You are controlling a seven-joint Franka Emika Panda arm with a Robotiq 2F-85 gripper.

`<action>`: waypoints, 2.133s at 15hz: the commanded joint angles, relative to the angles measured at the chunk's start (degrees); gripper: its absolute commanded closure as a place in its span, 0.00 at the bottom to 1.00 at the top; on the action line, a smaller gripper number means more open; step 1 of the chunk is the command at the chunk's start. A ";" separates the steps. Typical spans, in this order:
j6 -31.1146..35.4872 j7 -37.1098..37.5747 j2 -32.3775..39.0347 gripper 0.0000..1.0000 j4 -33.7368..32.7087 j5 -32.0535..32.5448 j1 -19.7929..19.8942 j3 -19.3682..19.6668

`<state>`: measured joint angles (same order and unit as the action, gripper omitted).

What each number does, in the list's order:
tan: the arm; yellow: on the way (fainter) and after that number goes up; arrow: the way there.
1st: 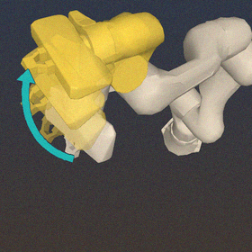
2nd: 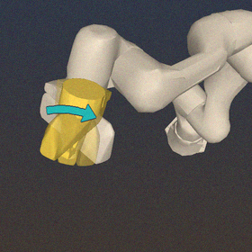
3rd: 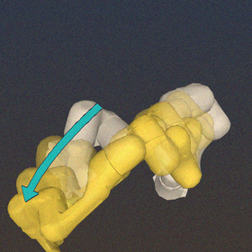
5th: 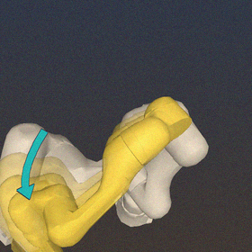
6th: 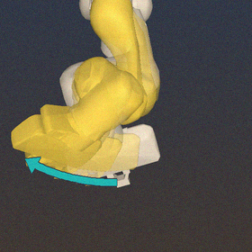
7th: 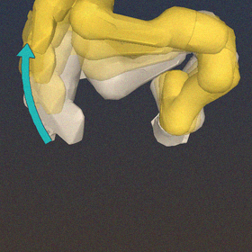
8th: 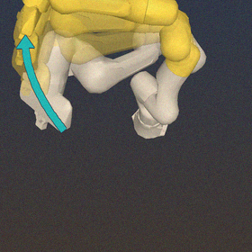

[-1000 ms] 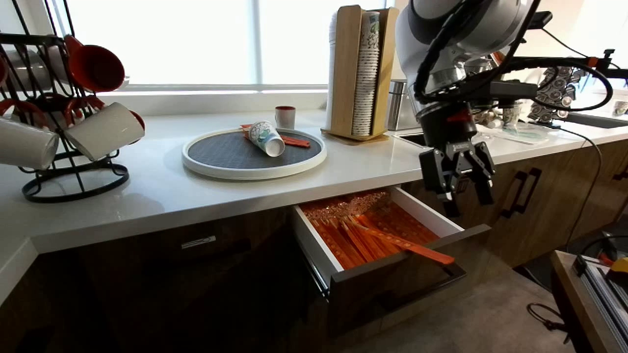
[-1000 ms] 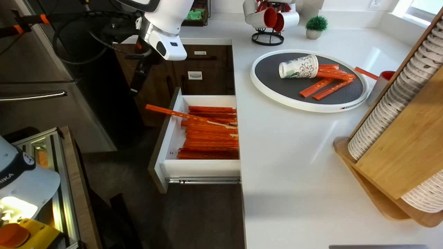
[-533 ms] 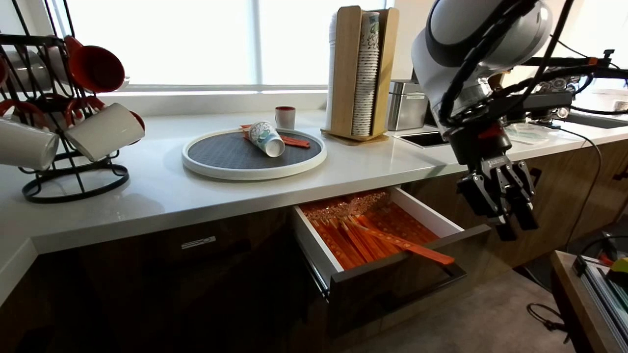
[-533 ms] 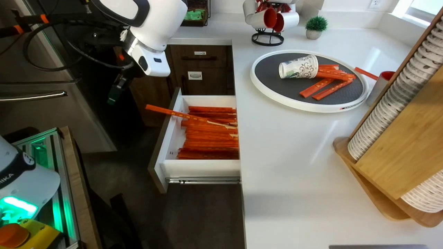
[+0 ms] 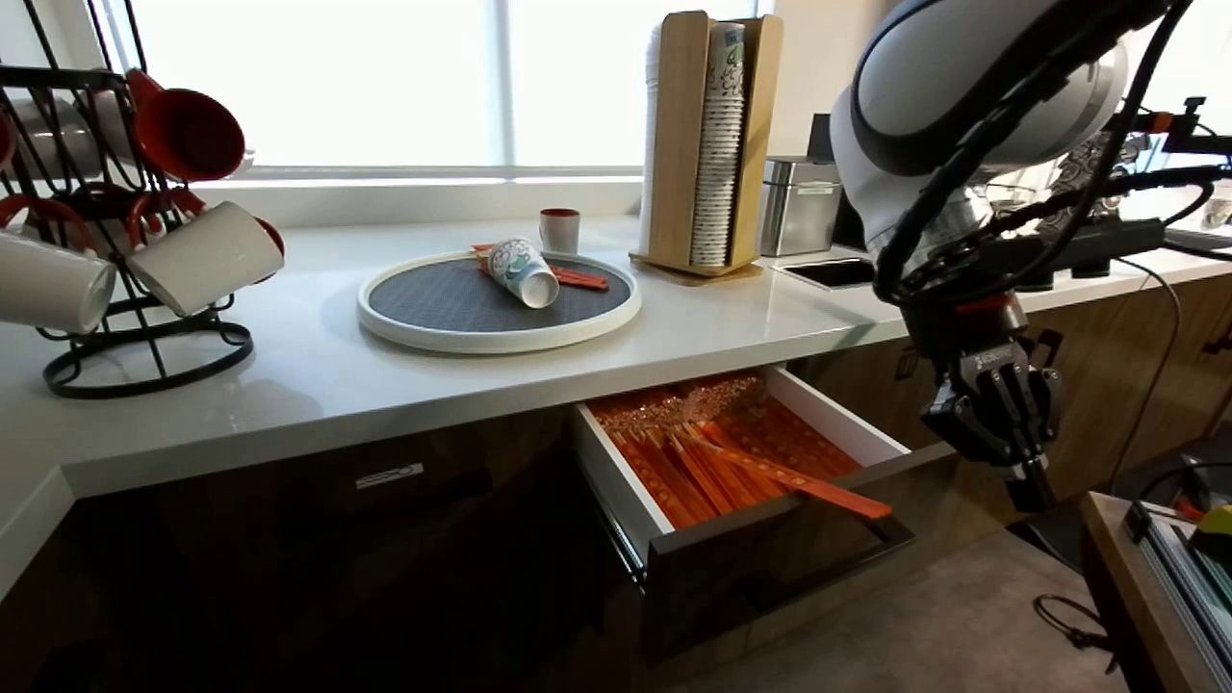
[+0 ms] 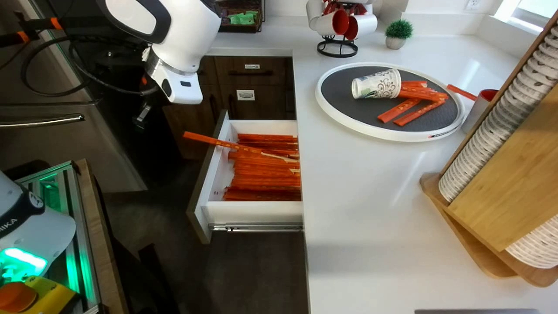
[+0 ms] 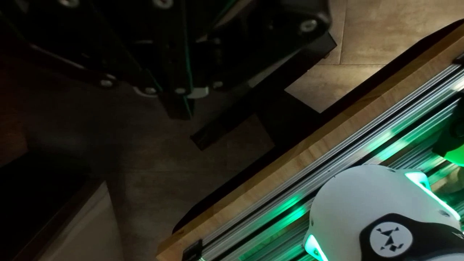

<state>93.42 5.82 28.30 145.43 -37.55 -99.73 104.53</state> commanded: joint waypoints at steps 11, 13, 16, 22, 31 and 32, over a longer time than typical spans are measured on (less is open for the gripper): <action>22.39 1.77 2.25 1.00 4.40 -14.19 -0.55 -7.68; 24.26 2.04 1.86 1.00 4.40 -14.49 -0.06 -8.65; 27.98 2.62 1.23 1.00 4.69 -14.72 1.08 -10.12; 37.68 3.13 -1.85 1.00 5.67 -14.50 5.19 -13.91; 44.61 0.63 -3.01 1.00 4.97 -17.81 12.85 -19.80; 44.74 0.15 -3.32 1.00 4.81 -18.29 13.01 -19.77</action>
<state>135.33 7.87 26.82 150.31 -52.90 -88.73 86.71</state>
